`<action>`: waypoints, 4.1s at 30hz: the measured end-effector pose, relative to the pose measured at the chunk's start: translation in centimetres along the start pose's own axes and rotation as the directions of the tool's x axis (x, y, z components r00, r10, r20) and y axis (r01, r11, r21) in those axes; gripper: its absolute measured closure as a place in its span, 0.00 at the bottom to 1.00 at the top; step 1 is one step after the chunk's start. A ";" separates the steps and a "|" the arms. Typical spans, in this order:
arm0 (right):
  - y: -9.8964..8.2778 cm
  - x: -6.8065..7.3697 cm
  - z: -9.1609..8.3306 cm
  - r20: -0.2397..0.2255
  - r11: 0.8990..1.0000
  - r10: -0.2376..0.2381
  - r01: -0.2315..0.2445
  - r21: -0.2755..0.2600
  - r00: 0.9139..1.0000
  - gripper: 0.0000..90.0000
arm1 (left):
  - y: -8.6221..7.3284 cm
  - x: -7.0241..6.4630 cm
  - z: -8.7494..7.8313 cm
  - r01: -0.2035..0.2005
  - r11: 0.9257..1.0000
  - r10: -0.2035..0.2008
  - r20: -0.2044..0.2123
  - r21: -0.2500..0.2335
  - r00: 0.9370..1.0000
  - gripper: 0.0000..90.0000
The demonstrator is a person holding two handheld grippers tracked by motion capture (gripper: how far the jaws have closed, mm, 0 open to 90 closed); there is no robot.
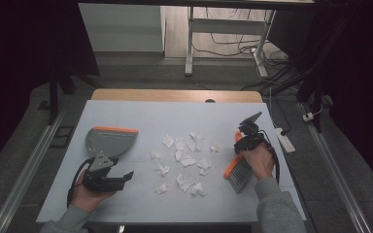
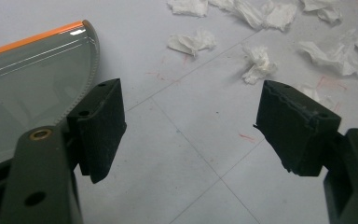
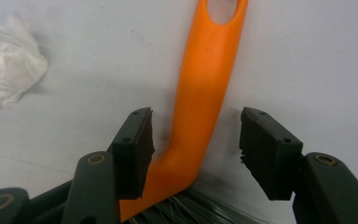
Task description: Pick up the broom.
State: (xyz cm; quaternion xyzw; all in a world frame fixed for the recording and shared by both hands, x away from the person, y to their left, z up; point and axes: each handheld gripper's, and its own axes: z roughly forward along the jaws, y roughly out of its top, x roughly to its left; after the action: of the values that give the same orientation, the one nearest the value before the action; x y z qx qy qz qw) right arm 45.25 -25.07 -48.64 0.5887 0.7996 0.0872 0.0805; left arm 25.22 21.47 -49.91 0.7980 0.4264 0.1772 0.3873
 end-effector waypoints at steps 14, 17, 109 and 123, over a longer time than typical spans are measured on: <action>-0.2 0.5 0.2 0.047 0.998 0.064 -0.064 -0.012 0.997 0.76 | 0.0 -0.3 0.0 -0.005 1.000 0.005 -0.003 -0.001 1.000 0.27; -0.2 0.7 0.2 0.060 0.998 0.056 -0.056 -0.013 0.997 0.76 | 0.0 -0.3 0.1 -0.007 1.000 0.007 -0.004 0.003 1.000 0.27; -6.3 0.3 -7.3 -0.538 0.653 -0.323 -0.228 -0.722 0.779 0.78 | 7.4 -7.8 6.2 -0.156 0.986 0.162 0.109 -0.065 0.981 0.29; -6.0 2.9 -7.2 -0.577 0.651 -0.336 -0.258 -0.713 0.744 0.77 | 9.3 -10.6 8.3 -0.178 0.979 0.194 0.185 -0.099 0.963 0.30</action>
State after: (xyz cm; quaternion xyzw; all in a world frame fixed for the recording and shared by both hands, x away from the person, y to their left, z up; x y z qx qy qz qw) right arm 37.15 -24.37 -43.16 0.4087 0.6744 0.6143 0.0295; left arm 29.29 5.85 -47.55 0.8315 0.3022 0.1515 0.4408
